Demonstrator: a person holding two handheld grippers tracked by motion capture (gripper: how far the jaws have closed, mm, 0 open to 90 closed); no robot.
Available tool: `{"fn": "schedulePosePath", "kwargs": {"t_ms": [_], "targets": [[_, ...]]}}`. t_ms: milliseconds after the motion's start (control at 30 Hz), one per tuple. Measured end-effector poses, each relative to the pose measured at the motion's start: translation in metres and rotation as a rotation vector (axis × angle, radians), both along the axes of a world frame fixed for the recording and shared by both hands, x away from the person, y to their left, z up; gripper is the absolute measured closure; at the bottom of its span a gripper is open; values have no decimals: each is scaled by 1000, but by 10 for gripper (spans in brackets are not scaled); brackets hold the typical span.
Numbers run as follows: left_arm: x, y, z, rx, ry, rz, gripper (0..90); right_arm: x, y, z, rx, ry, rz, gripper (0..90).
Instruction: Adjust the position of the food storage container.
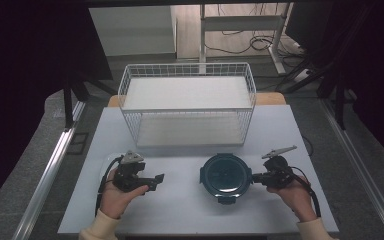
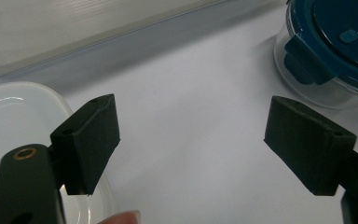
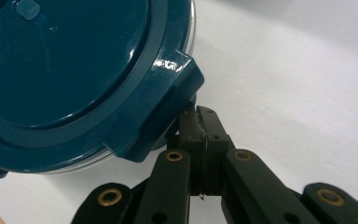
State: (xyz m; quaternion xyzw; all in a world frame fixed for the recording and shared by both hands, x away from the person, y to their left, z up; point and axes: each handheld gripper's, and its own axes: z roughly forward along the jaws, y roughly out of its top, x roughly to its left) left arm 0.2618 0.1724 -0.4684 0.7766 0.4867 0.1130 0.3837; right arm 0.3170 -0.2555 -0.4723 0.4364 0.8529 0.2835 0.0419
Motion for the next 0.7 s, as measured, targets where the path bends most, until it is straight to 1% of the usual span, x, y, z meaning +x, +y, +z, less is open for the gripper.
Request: {"fn": "schedulePosePath", "kwargs": {"t_ms": [33, 67, 200, 333, 467, 600, 700], "targets": [[0, 0, 0, 0, 0, 0, 179, 0, 1, -1, 6, 5, 6, 900], [0, 0, 0, 0, -1, 1, 179, -1, 3, -2, 23, 10, 14, 900], [0, 0, 0, -1, 1, 2, 180, -2, 8, -3, 35, 5, 18, 900], [1, -1, -1, 0, 7, 4, 180, 0, 17, -5, 31, 4, 35, 900], [0, -1, 1, -2, 3, 1, 180, -2, 25, -4, 35, 13, 65, 900], [0, 1, 0, -3, 5, 10, 180, -2, 35, -5, 28, 13, 83, 900], [1, 0, 0, -1, 7, 10, 180, 3, 48, -4, 25, 10, 101, 900]]}}
